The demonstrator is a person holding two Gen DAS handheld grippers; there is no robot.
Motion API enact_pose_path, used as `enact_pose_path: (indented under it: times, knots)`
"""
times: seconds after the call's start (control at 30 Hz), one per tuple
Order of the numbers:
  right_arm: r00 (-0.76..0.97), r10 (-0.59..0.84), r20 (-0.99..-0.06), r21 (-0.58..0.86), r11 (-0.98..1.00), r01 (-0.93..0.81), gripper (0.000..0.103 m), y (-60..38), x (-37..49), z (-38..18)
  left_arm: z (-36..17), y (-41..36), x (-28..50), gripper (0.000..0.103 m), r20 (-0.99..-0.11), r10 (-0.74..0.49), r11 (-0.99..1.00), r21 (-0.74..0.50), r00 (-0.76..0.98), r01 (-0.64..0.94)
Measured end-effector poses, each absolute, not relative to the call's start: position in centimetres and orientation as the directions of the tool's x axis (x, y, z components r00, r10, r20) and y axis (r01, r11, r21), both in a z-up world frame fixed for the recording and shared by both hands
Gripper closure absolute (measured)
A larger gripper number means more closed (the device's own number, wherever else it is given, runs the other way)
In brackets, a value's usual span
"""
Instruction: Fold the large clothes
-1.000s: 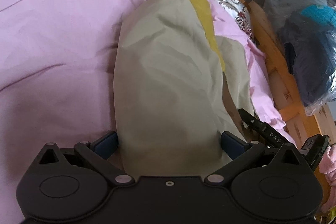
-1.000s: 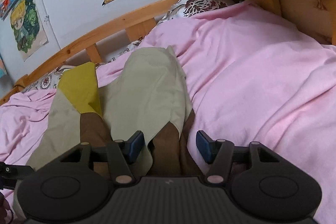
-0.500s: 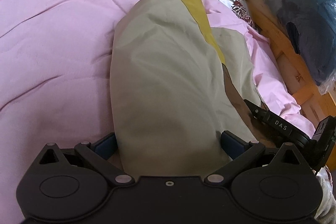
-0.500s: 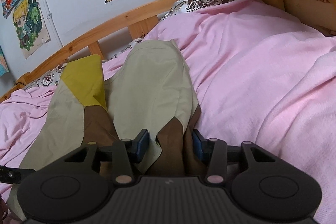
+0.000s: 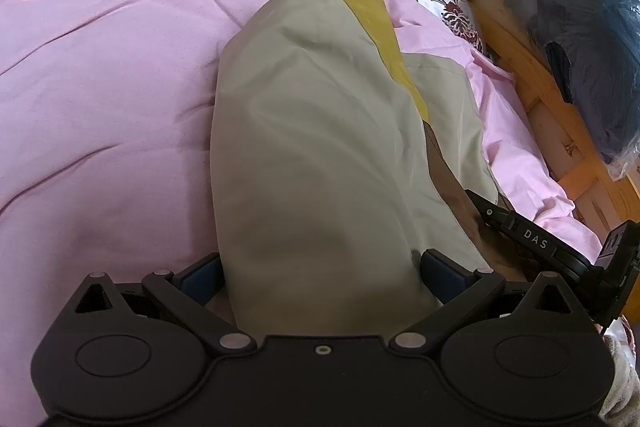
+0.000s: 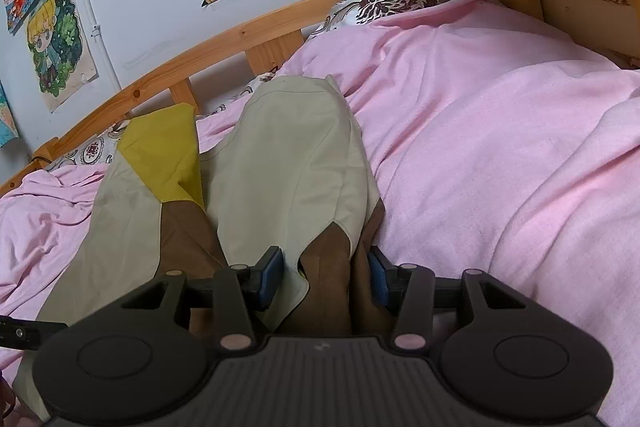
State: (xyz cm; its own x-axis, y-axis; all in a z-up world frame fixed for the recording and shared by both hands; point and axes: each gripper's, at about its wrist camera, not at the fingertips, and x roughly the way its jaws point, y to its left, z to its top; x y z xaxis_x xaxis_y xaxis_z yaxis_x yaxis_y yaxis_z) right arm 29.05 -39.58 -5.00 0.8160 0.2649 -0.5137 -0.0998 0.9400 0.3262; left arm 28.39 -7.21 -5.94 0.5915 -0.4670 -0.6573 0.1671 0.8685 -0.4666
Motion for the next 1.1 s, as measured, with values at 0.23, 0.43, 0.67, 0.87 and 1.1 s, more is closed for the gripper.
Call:
enact_pose_path:
  times: [0.23, 0.43, 0.67, 0.87, 1.1]
  knots:
    - [0.822, 0.286, -0.492, 0.375, 0.922, -0.096, 0.045, -39.8, 29.0, -4.5, -6.2, -6.9, 28.2, 0.001, -0.647, -0.478, 0.861, -0.48, 0.594, 0.17]
    - [0.829, 0.275, -0.488, 0.406, 0.912, -0.064, 0.063, -40.3, 29.2, -4.3, -6.5, -6.4, 28.8, 0.001, -0.643, -0.516, 0.837, -0.519, 0.566, 0.174]
    - [0.882, 0.15, -0.448, -0.004, 0.986, -0.17, 0.08, -35.2, 27.9, -2.5, -6.6, -6.5, 28.5, 0.001, -0.638, -0.509, 0.838, -0.52, 0.578, 0.163]
    - [0.883, 0.147, -0.446, -0.057, 0.98, -0.192, 0.081, -34.5, 29.0, -2.3, -6.3, -6.4, 29.2, 0.001, -0.647, -0.522, 0.831, -0.533, 0.556, 0.159]
    - [0.822, 0.269, -0.502, 0.29, 0.948, -0.133, 0.056, -39.4, 31.3, -3.8, -7.2, -5.3, 31.4, 0.001, -0.634, -0.605, 0.774, -0.611, 0.482, 0.167]
